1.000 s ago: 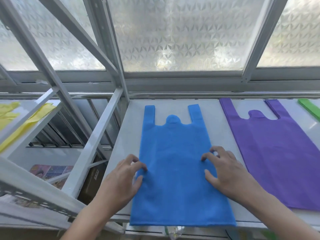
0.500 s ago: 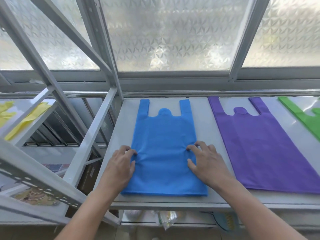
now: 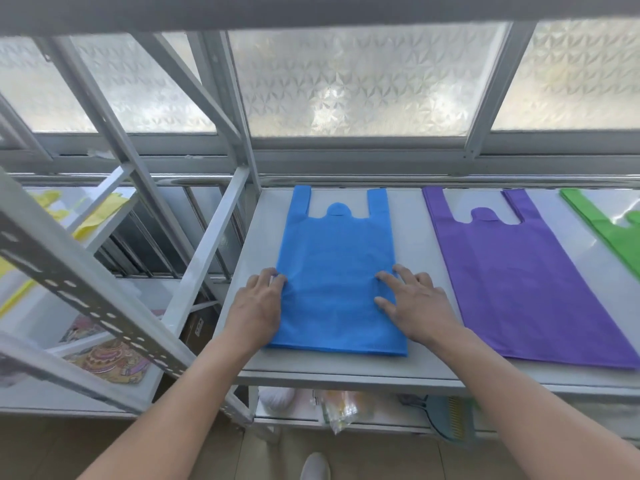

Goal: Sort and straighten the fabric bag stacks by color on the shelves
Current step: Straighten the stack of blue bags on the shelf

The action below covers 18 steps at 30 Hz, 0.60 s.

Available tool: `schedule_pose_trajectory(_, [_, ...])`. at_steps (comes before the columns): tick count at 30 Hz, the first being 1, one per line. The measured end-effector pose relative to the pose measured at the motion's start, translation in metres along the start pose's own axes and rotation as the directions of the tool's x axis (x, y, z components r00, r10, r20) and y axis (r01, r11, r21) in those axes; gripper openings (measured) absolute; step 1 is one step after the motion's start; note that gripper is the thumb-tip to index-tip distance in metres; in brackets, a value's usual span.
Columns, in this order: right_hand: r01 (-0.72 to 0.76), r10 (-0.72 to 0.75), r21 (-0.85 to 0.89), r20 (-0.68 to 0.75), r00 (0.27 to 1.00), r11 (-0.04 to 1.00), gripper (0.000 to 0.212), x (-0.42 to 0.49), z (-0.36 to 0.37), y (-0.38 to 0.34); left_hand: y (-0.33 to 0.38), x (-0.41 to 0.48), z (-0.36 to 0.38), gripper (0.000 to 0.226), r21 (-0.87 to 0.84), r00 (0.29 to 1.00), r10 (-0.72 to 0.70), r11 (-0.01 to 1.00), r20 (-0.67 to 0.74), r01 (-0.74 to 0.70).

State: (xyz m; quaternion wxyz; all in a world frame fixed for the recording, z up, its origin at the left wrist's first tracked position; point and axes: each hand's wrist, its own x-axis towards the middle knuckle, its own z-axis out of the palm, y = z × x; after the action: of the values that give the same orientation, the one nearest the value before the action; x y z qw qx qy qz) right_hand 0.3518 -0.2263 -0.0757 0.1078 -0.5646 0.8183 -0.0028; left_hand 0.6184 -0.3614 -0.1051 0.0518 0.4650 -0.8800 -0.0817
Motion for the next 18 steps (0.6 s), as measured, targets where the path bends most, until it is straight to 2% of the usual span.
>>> schedule_pose_trajectory(3, [0.038, -0.039, -0.039, -0.027, 0.999, 0.999, 0.065, -0.031, -0.023, -0.004, 0.007, -0.026, -0.011, 0.083, 0.001, 0.996, 0.072, 0.997, -0.05, -0.072])
schedule_pose_trajectory(8, [0.132, -0.151, -0.108, -0.192, 0.97, 0.985, 0.072, -0.116, -0.086, -0.031, 0.031, -0.116, -0.08, 0.076, -0.054, 0.973, 0.141, 0.987, -0.182, -0.153])
schedule_pose_trajectory(14, [0.244, -0.251, -0.062, -0.286, 0.925, 0.968, 0.087, -0.23, -0.149, -0.105, 0.045, -0.266, -0.179, 0.079, -0.139, 0.955, 0.066, 0.984, -0.289, -0.11])
schedule_pose_trajectory(16, [0.293, -0.293, -0.05, -0.307, 0.905, 0.955, 0.088, -0.26, -0.163, -0.139, 0.035, -0.312, -0.2, 0.08, -0.113, 0.953, 0.085, 0.986, -0.292, -0.123])
schedule_pose_trajectory(18, [0.357, -0.35, -0.038, -0.318, 0.881, 0.933, 0.088, -0.279, -0.172, -0.176, 0.012, -0.34, -0.213, 0.08, -0.123, 0.942, 0.027, 0.99, -0.336, -0.073])
